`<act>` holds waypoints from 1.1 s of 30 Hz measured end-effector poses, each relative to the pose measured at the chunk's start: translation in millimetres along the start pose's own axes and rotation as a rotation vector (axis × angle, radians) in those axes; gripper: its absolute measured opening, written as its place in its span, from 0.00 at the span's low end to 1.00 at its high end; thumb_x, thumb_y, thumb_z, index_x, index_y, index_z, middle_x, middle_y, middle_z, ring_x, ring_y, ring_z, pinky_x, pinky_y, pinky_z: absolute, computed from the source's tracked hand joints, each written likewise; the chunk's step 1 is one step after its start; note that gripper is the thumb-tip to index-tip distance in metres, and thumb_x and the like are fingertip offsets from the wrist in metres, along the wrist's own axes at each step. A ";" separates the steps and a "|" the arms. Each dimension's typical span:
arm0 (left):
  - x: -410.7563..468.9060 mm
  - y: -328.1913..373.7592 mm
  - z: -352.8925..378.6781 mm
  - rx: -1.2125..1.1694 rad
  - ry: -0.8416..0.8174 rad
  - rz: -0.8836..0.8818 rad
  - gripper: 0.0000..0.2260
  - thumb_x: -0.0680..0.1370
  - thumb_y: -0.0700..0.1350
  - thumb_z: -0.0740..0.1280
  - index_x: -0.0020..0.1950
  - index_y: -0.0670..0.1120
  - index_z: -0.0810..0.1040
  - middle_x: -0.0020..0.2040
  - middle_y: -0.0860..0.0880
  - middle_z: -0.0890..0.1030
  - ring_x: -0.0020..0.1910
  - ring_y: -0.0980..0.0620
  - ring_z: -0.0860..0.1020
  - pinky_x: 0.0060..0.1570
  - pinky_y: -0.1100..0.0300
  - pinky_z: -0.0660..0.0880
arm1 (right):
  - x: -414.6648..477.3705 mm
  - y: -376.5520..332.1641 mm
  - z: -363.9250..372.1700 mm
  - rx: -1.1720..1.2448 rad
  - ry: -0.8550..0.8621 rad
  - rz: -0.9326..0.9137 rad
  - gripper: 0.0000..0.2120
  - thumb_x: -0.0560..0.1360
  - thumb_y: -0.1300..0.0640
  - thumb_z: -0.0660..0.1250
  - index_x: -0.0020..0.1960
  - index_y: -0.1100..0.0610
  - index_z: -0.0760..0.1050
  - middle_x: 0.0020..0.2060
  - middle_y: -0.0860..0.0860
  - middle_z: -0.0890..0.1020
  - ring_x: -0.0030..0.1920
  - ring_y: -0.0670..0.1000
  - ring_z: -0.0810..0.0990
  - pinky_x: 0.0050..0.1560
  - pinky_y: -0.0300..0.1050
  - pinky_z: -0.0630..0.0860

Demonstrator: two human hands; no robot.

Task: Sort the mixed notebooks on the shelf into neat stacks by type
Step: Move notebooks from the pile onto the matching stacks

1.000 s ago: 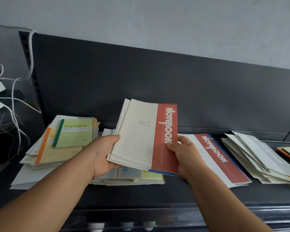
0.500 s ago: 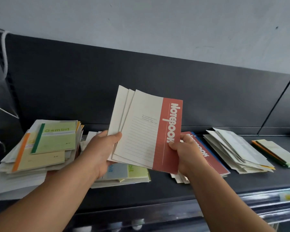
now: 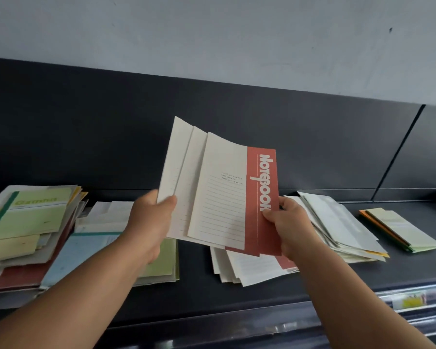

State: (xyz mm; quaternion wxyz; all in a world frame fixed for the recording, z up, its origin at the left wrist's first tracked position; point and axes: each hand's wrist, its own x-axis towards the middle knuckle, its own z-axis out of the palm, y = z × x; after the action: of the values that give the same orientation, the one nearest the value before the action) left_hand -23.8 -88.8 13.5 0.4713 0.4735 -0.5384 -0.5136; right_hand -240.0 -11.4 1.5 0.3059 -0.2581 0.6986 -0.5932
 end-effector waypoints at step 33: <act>-9.9 -46.8 73.8 1.310 0.008 0.133 0.29 0.80 0.59 0.57 0.77 0.47 0.56 0.76 0.47 0.62 0.74 0.47 0.59 0.72 0.52 0.59 | 55.4 33.7 -0.3 -1.162 -0.442 -0.480 0.26 0.82 0.46 0.57 0.78 0.51 0.57 0.78 0.51 0.58 0.78 0.56 0.55 0.77 0.58 0.55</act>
State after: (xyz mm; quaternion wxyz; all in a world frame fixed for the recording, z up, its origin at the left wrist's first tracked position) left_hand -94.9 -72.1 -35.5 0.1182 0.6302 -0.7659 -0.0477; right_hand -277.8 -45.8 -38.4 0.1125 -0.6446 0.7488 -0.1050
